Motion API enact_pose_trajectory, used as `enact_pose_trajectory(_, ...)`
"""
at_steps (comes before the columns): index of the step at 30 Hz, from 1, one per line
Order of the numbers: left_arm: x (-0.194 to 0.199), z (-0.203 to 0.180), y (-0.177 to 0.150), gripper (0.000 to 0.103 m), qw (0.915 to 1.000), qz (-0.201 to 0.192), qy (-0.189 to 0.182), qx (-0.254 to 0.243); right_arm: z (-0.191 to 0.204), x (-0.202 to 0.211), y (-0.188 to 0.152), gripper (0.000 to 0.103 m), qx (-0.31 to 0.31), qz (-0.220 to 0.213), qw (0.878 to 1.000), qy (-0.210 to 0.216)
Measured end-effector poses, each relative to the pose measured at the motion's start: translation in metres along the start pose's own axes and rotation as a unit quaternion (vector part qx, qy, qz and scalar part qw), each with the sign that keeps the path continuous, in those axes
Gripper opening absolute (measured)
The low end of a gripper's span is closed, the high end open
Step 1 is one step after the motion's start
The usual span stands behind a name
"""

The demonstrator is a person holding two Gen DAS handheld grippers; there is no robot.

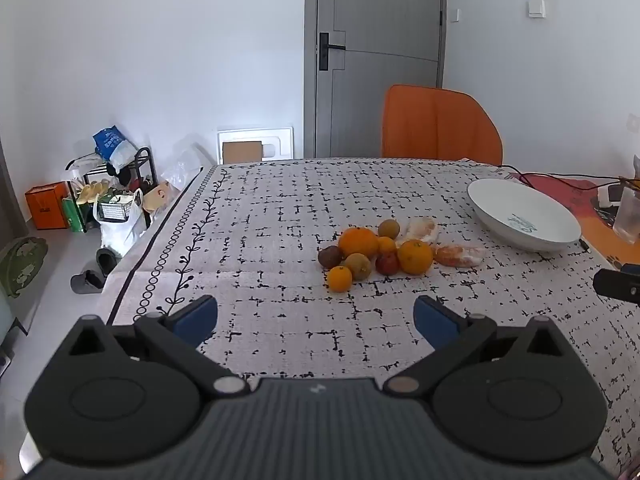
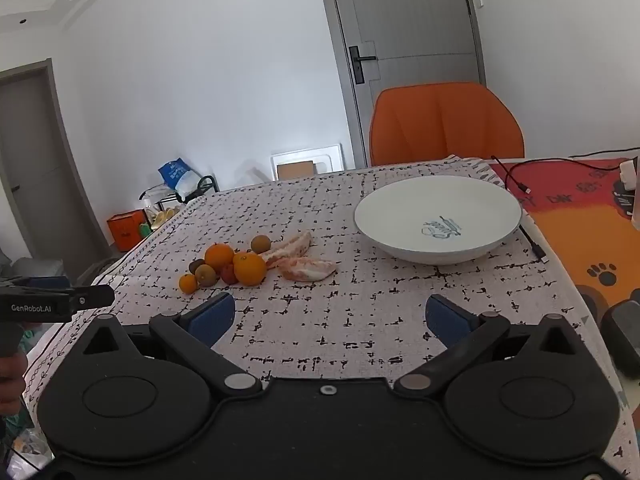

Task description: Organize fruits

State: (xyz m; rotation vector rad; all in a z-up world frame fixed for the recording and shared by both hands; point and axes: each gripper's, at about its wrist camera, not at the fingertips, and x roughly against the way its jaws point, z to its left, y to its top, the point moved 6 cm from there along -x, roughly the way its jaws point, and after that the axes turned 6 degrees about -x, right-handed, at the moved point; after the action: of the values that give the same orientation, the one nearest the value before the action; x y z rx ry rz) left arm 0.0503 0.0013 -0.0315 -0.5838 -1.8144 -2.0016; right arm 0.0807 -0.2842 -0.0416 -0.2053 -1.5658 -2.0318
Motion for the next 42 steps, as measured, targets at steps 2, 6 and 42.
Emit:
enact_pose_trajectory(2, 0.001, -0.002, 0.0, 0.103, 0.9999, -0.003, 0.006, -0.014, 0.003, 0.003, -0.001, 0.103, -0.002, -0.002, 1.0, 0.002)
enact_pose_trajectory(6, 0.001, -0.002, -0.001, 0.103, 0.9999, -0.003, 0.006, -0.01, -0.001, 0.001, -0.002, 0.103, -0.007, 0.008, 1.0, -0.002)
enact_pose_trajectory(42, 0.0, 0.008, 0.001, 0.103, 0.9999, -0.004, 0.0, 0.012, -0.002, -0.001, -0.004, 0.103, -0.007, 0.006, 1.0, -0.005)
